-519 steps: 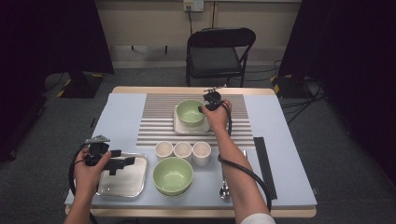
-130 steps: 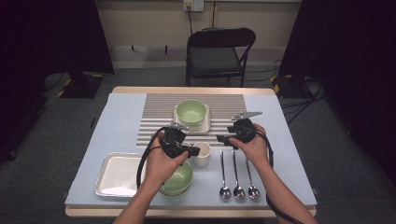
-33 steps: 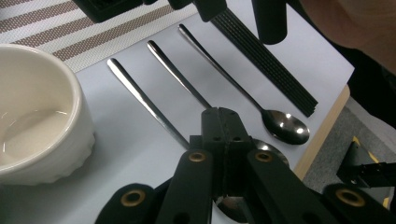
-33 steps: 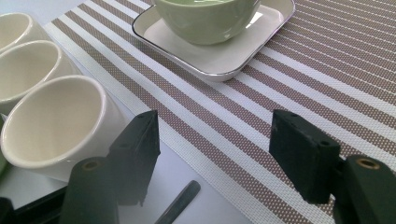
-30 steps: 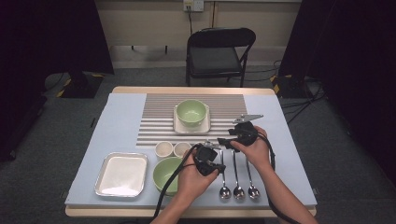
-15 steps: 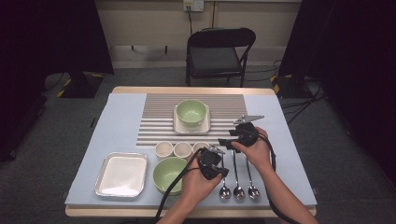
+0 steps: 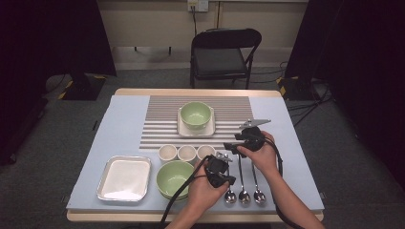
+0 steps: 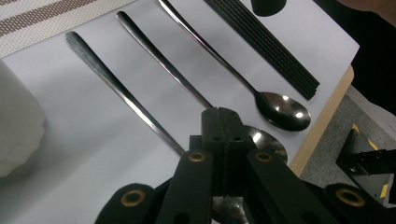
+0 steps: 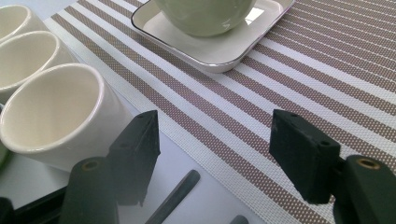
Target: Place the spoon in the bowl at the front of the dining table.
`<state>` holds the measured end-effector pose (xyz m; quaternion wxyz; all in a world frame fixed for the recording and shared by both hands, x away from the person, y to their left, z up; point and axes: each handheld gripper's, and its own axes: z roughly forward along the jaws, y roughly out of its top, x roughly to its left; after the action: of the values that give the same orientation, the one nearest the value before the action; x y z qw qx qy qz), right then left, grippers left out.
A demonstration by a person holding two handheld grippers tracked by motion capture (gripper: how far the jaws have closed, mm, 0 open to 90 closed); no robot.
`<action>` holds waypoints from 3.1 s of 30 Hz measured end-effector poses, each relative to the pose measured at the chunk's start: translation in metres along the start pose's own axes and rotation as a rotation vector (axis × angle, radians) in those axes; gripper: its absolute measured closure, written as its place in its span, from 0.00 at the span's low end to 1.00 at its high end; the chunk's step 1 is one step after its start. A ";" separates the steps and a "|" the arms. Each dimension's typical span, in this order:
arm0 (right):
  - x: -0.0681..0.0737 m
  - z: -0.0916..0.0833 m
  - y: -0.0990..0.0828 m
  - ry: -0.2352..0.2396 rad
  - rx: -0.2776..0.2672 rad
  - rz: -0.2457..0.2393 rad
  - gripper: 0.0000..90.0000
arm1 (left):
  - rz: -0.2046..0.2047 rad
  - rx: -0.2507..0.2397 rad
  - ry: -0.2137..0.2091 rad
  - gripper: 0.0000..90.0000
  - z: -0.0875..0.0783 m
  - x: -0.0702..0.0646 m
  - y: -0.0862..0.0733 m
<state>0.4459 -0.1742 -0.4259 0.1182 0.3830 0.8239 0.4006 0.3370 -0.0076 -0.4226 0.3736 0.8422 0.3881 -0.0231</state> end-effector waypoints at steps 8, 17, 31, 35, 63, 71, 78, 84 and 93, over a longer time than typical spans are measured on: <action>0.002 0.000 -0.001 -0.003 0.003 -0.009 0.37 | 0.002 0.002 -0.002 1.00 0.001 0.000 -0.004; 0.005 -0.002 -0.001 0.000 -0.001 -0.022 0.37 | 0.002 0.010 -0.011 1.00 0.006 -0.002 -0.009; 0.006 0.001 -0.007 -0.006 0.011 -0.028 0.37 | 0.002 0.013 -0.014 1.00 0.010 -0.004 -0.018; 0.007 0.002 -0.009 -0.003 0.012 -0.026 0.37 | 0.004 0.023 -0.018 1.00 0.010 -0.004 -0.020; 0.010 0.003 -0.012 -0.003 0.012 -0.026 0.37 | 0.036 0.037 0.000 1.00 0.015 -0.011 -0.030; 0.010 0.004 -0.014 0.003 0.014 -0.028 0.37 | 0.033 0.031 0.004 1.00 0.016 -0.013 -0.032; 0.011 0.004 -0.015 0.003 0.014 -0.023 0.37 | 0.041 0.033 0.007 1.00 0.015 -0.015 -0.034; 0.012 0.004 -0.016 0.006 0.013 -0.023 0.37 | 0.039 0.029 0.006 1.00 0.014 -0.015 -0.035; 0.014 0.005 -0.018 0.009 0.017 -0.020 0.37 | 0.041 0.035 0.013 1.00 0.016 -0.016 -0.038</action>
<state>0.4295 -0.1683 -0.4416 0.1151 0.3737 0.8317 0.3942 0.3042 -0.0126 -0.4518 0.3566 0.8565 0.3726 -0.0167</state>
